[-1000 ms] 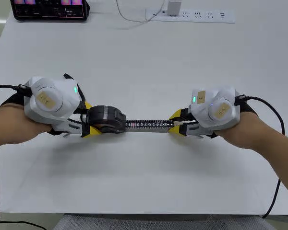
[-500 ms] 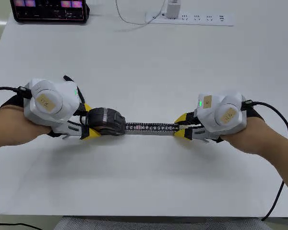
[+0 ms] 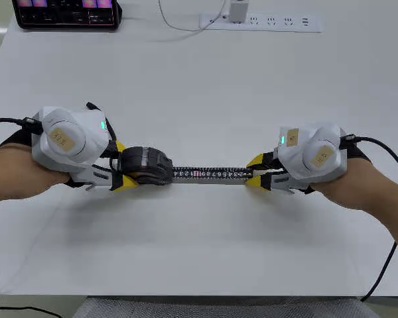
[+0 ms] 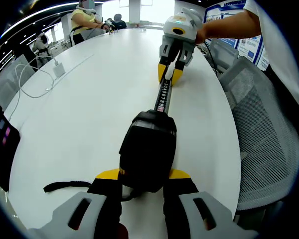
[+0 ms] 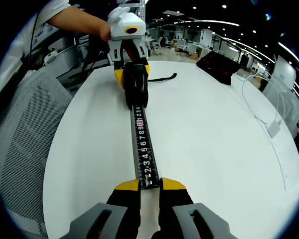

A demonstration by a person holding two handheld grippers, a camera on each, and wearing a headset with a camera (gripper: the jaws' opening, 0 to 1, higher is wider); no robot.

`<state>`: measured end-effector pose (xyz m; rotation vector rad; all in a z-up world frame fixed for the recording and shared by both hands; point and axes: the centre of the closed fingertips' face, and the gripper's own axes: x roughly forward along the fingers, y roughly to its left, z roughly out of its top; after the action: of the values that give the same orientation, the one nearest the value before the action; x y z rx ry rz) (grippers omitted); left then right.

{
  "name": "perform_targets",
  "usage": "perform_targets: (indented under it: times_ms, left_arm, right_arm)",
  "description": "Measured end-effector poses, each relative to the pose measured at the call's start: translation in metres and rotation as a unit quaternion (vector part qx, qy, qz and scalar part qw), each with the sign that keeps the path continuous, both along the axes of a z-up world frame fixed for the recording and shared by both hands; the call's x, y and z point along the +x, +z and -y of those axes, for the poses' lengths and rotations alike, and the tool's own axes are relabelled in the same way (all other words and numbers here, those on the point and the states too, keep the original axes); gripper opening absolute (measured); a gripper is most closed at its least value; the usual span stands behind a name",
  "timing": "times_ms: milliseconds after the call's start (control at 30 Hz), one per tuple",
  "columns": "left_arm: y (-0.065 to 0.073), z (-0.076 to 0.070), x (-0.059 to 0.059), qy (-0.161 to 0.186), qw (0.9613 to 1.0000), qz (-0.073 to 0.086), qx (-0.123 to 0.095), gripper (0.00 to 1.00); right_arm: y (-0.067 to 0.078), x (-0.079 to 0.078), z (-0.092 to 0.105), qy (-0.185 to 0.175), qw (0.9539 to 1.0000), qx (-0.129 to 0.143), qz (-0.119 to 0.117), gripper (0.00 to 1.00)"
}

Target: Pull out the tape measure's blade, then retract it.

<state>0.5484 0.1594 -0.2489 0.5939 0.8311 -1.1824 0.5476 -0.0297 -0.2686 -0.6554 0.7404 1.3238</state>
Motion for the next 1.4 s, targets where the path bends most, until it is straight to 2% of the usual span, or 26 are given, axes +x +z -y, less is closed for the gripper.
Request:
perform_targets:
  times_ms: [500,1400]
  left_arm:
    - [0.0,-0.001,-0.001,0.0,1.0,0.0,0.0,0.27]
    - [0.0,0.0,0.0,-0.001,1.0,-0.001,0.0,0.27]
  right_arm:
    - [0.005,-0.002,0.007,-0.001,1.0,-0.004,0.002,0.08]
    - [0.002,0.0,0.039,-0.01,0.9997,-0.023,0.002,0.08]
